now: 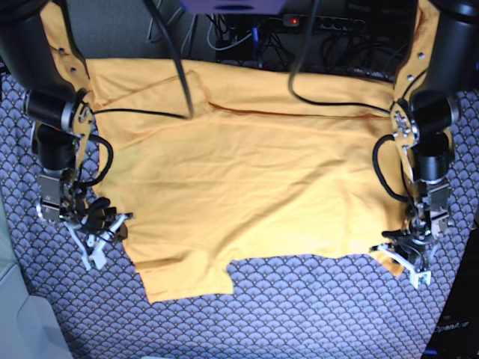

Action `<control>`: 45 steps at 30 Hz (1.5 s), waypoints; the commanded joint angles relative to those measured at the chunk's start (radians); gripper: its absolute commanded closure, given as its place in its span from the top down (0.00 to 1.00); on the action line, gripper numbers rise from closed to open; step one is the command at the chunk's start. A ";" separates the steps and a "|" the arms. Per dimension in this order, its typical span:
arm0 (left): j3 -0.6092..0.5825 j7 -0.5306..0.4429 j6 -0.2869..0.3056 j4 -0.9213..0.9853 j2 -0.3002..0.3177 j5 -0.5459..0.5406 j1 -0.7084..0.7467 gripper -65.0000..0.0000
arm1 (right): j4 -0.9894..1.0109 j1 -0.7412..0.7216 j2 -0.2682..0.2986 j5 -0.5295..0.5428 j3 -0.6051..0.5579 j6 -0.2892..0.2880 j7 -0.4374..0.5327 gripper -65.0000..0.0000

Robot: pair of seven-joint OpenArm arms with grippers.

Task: Fold the T-shirt properly
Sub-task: 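Lift the hem side and fold it over toward the collar with both grippers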

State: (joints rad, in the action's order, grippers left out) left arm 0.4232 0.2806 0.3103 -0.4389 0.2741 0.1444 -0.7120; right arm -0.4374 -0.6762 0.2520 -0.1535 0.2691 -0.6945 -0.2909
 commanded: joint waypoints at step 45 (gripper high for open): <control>0.003 0.056 0.014 -0.021 -0.011 -0.010 -0.050 0.00 | -0.077 0.023 0.122 0.009 0.048 -0.004 0.046 0.00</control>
State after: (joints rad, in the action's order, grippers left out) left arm 0.4236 0.3611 0.3222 -0.4404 0.2516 0.1390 -0.7204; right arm -0.4976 -0.6308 0.3523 -0.1516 0.3161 -0.6983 -0.2619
